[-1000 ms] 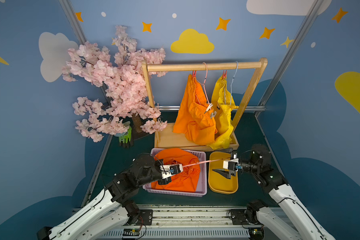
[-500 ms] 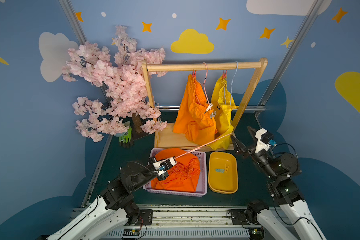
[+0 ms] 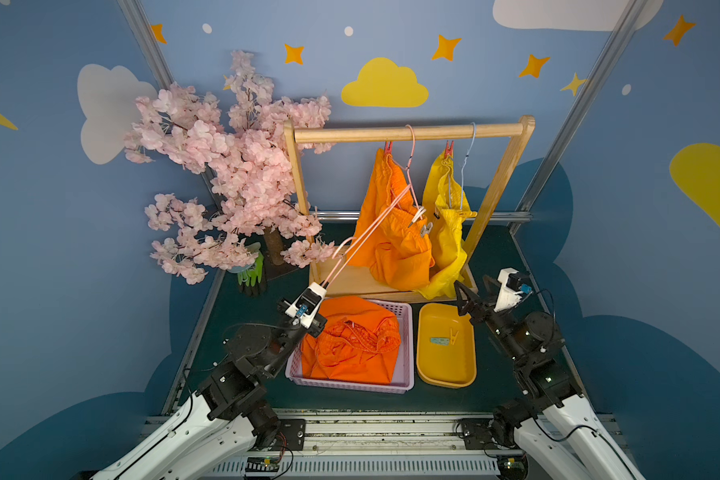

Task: Remove the clothespins securing shorts to the hanger
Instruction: Place the hanger at the clothesline.

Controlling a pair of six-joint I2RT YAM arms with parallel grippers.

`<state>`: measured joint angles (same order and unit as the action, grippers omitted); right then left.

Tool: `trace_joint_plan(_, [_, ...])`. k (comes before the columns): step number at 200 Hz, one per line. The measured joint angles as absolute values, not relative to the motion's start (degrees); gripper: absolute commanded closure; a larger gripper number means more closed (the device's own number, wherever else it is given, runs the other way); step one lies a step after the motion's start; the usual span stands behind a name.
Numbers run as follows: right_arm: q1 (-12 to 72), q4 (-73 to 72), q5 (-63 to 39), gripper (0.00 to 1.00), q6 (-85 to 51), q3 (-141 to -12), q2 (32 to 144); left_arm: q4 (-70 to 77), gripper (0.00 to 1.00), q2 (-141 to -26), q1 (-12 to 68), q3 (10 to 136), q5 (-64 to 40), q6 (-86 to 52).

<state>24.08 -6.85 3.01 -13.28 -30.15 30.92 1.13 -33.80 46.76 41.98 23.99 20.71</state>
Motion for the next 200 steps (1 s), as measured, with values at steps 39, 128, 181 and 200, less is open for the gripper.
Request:
trace_joint_plan(39, [25.26, 0.49, 6.44, 0.07, -12.97, -30.37, 26.15, -7.55, 0.96, -39.38, 46.76, 51.48, 31.81, 14.39])
trace_joint_plan(128, [27.09, 5.02, 9.32, 0.07, -16.16, -22.13, 20.08, -35.88, 0.96, -64.03, 45.60, 83.77, 38.15, -0.97])
trace_joint_plan(181, [27.27, 5.48, 10.94, 0.07, -16.10, -22.17, 18.94, -43.64, 0.96, -77.89, 40.14, 100.60, 36.12, -4.45])
trace_joint_plan(200, [27.27, 5.69, 10.92, 0.07, -16.10, -22.17, 18.94, -46.65, 0.96, -83.24, 38.50, 108.18, 36.25, -5.28])
